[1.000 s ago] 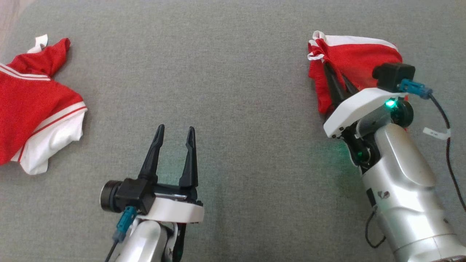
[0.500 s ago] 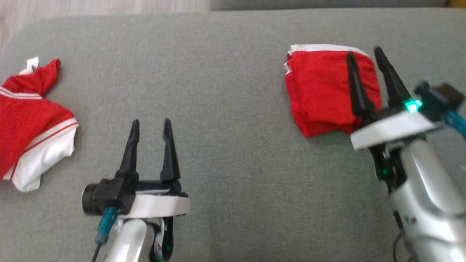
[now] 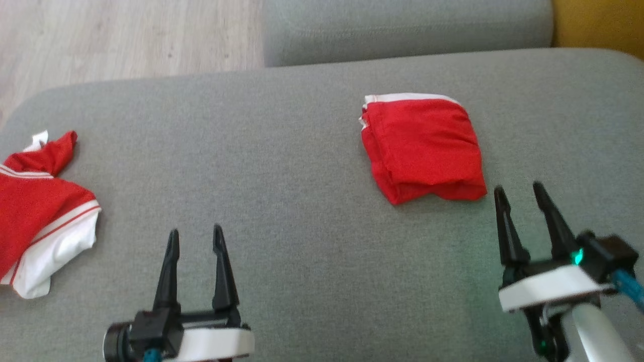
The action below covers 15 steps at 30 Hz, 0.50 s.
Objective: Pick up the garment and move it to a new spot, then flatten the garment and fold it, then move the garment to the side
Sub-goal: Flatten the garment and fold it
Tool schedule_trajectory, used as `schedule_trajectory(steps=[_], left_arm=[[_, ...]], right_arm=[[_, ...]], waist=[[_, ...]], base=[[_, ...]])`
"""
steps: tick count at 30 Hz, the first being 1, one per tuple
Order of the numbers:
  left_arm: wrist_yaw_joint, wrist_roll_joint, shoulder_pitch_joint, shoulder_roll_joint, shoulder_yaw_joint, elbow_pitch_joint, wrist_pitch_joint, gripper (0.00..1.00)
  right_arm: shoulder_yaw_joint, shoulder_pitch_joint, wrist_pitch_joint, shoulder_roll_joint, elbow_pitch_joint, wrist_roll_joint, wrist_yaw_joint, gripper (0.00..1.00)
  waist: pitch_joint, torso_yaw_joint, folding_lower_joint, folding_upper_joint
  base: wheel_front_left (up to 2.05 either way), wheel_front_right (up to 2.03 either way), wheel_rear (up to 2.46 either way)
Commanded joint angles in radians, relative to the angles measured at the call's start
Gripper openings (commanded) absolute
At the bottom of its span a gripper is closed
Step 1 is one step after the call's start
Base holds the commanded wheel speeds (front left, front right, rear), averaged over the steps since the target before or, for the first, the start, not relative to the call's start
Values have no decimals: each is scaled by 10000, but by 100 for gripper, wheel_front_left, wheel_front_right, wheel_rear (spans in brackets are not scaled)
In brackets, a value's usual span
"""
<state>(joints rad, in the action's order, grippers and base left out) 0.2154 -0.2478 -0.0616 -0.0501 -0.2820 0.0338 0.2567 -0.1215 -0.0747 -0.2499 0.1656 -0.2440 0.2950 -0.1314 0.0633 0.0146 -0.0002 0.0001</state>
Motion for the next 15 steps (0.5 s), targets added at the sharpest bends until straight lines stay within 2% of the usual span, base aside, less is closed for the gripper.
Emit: schedule_trajectory(steps=[1, 5, 15], left_arm=[[67, 19, 250, -1, 330, -287, 51, 100], [143, 147, 54, -1, 264, -226, 51, 100], [-156, 402, 39, -1, 245, -11, 51, 100]], right_arm=[[-116, -155, -115, 26, 317, -93, 7, 100], [44, 166, -116, -171, 354, -275, 7, 100], [159, 400, -117, -325, 431, -515, 7, 100]], waist=[[-114, -20, 2, -1], [-213, 8, 2, -1], [-126, 94, 2, -1]], base=[[0, 0, 0], [0, 0, 0], [0, 0, 0]])
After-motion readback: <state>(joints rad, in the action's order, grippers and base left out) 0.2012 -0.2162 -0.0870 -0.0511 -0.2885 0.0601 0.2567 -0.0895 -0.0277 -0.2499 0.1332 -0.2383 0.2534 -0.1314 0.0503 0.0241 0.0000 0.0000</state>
